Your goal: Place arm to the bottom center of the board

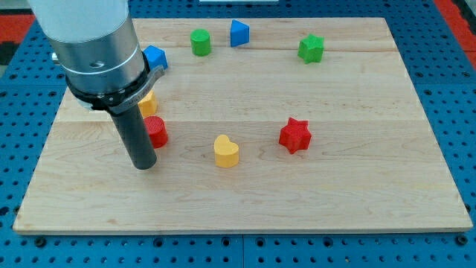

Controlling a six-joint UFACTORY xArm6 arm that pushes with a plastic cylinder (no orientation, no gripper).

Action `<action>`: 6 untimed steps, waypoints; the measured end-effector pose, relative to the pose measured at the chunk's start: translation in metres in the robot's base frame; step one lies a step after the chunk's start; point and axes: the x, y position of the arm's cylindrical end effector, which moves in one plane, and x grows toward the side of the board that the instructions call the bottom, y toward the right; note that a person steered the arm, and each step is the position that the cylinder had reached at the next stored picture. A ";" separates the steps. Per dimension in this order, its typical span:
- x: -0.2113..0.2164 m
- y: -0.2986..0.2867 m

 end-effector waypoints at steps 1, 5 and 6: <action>0.058 -0.001; 0.073 0.176; 0.052 0.211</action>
